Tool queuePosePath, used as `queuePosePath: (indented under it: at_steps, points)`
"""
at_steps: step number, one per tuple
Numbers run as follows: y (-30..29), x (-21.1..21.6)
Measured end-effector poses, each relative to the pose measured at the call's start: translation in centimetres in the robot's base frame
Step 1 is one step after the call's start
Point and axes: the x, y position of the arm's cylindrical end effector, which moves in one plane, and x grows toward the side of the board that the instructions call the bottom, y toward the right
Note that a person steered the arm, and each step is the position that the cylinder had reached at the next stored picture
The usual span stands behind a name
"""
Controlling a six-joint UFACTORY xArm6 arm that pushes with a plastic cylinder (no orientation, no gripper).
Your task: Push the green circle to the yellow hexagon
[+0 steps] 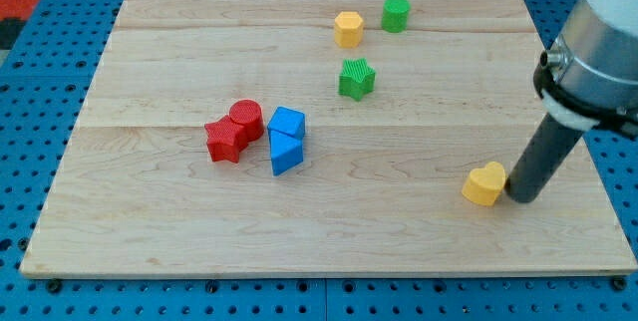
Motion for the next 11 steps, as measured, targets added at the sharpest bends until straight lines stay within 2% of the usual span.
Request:
queuePosePath:
  at_steps: [1, 3, 4, 5, 7, 9, 10, 11]
  points:
    - [2.9, -9.5]
    - [2.6, -21.2]
    - [-3.2, -24.6]
    - [-7.1, -27.1]
    - [-9.9, -27.6]
    - [-14.9, -30.1]
    - [-17.2, -30.6]
    - [-18.9, -29.3]
